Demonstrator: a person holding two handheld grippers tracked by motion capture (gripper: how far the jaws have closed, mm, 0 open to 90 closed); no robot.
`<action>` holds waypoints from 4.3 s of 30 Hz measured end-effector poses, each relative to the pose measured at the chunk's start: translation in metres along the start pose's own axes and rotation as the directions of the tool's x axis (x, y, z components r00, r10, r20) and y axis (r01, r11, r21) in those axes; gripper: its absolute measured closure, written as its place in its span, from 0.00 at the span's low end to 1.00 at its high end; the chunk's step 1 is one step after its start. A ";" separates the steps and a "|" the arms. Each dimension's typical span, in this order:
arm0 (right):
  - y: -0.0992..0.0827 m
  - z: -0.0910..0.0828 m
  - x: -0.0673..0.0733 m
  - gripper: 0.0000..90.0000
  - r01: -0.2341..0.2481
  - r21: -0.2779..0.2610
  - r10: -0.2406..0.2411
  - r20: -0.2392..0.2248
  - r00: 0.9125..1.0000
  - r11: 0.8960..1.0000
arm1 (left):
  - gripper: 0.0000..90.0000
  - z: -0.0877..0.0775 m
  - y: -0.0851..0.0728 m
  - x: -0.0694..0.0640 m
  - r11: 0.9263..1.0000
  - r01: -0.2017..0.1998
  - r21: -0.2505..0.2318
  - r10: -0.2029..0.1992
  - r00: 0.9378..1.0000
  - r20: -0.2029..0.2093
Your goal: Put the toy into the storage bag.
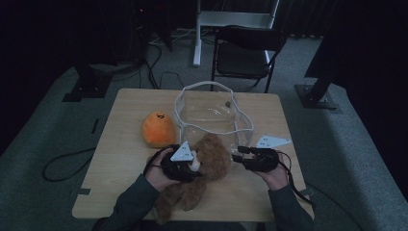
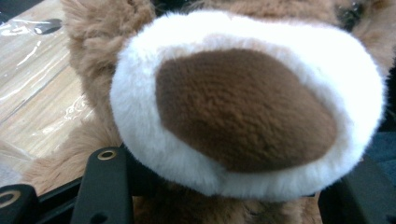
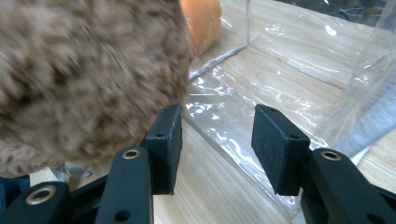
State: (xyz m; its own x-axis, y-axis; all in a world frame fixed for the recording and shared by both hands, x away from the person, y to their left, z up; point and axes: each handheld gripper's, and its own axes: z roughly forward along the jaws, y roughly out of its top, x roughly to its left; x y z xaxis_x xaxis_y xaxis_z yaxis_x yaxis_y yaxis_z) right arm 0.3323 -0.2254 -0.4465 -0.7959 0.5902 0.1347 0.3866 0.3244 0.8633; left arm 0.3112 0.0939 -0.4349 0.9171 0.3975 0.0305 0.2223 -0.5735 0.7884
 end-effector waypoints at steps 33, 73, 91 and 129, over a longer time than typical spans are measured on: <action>-0.008 -0.008 -0.014 0.58 -0.035 0.004 0.035 0.034 0.999 0.999 | 0.49 -0.049 -0.012 0.012 0.983 0.069 -0.170 -0.070 0.998 -0.005; -0.018 -0.009 -0.025 0.61 -0.063 0.024 0.061 0.056 0.997 0.998 | 0.49 -0.101 -0.009 0.037 0.950 0.105 -0.294 -0.139 0.986 -0.097; -0.021 -0.011 -0.027 0.59 -0.059 0.034 0.056 0.069 0.996 0.998 | 0.49 -0.117 -0.007 0.042 0.943 0.104 -0.317 -0.154 0.979 -0.137; -0.057 0.015 -0.046 0.55 0.002 0.068 -0.015 0.200 0.980 0.998 | 0.49 -0.135 0.005 0.069 0.954 0.100 -0.282 -0.156 0.970 -0.187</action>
State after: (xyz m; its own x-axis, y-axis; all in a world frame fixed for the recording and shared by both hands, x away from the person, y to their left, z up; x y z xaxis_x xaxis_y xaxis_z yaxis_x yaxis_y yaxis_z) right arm 0.3541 -0.2602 -0.5096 -0.6927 0.7209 0.0215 0.4158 0.3748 0.8286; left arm 0.3305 0.2149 -0.3459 0.7927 0.6093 0.0213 0.2103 -0.3061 0.9285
